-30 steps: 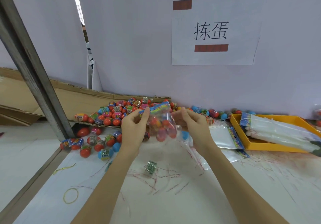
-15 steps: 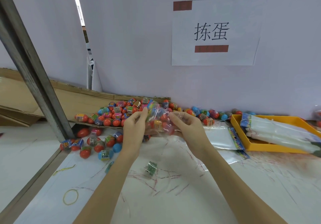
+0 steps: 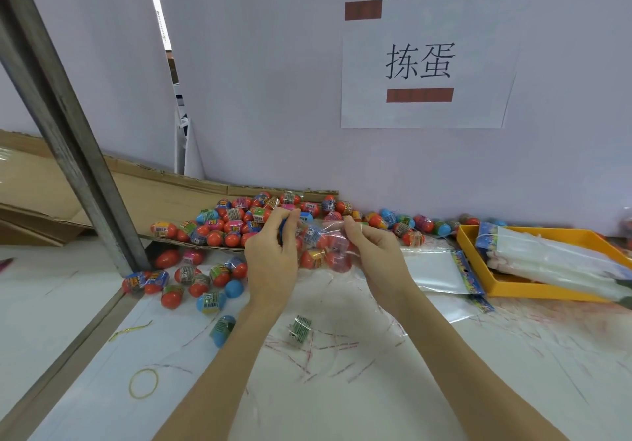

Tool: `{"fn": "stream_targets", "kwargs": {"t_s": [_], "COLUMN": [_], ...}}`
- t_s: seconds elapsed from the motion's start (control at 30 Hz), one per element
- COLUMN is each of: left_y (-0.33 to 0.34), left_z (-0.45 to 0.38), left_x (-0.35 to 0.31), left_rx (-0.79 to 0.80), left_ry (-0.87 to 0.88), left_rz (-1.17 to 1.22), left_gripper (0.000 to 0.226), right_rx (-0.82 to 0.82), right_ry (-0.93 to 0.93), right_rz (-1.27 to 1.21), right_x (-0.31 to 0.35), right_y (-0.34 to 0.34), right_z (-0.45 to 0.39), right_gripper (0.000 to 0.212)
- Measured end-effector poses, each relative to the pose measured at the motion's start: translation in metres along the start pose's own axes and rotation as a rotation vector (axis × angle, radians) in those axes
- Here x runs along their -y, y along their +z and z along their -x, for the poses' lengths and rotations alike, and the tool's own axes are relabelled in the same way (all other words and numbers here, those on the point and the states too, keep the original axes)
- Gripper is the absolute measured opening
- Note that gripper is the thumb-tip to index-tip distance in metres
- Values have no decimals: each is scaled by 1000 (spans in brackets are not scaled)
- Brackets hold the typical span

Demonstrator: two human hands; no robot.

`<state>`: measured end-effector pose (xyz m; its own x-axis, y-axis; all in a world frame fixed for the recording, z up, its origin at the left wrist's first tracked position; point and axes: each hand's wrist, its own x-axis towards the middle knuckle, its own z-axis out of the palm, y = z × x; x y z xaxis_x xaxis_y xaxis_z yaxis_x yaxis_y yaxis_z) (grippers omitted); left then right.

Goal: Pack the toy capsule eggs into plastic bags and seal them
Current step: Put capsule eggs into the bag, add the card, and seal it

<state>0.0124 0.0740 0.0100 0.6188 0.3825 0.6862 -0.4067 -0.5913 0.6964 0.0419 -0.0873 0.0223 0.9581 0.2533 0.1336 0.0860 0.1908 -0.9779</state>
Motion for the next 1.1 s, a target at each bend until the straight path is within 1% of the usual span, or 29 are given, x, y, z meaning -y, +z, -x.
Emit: {"fn": "stream_targets", "kwargs": {"t_s": [0.07,0.2,0.27,0.33,0.37,0.4,0.43,0.53,0.57,0.6,0.67,0.77,0.83,0.97,1.03,1.1], "left_y": [0,-4,-5,-4,-4,-3,-2,-3,-4,-5,-7,-8,-9,-11,-14,-16], "left_z": [-1,-4,-6,-7,-7,-7,-6,-7,-7,-7,-7,-10,-11,-12,-14,-17], "left_x": [0,3,2,0,-1,-1,0,7,9,10,10,9,8,8,10,10], "left_rx": [0,29,61,84,84,73,53,-29,-46,-51,-42,-20,-7,31,87,213], "left_ry": [9,1,-7,-13,-11,-14,-28,-100,-111,-112,-105,-109,-108,-134,-184,-310], "left_rz": [21,26,34,57,62,58,55,53,45,40,41,51,52,44,55,170], "left_gripper": [24,21,22,23,23,23,24,27,27,28,30,32,32,36,35,33], "right_rx": [7,44,6,-75,-116,-120,-66,286,373,427,457,423,437,457,471,519], "right_ry": [14,55,85,108,114,120,130,217,228,219,181,148,129,90,105,137], "right_rz": [-53,-76,-93,-86,-66,-47,-47,-110,-72,-9,89,110,133,153,133,114], "right_x": [0,3,3,2,1,1,2,5,4,3,0,2,5,5,3,3], "right_y": [3,0,-1,0,0,-1,-2,-10,-13,-16,-21,-27,-31,-34,-36,-40], "right_z": [2,1,0,-2,-4,-5,-6,-4,-3,-2,-2,-3,-4,-6,-7,-7], "right_gripper": [34,22,20,21,22,24,27,40,43,42,35,24,17,16,18,20]}}
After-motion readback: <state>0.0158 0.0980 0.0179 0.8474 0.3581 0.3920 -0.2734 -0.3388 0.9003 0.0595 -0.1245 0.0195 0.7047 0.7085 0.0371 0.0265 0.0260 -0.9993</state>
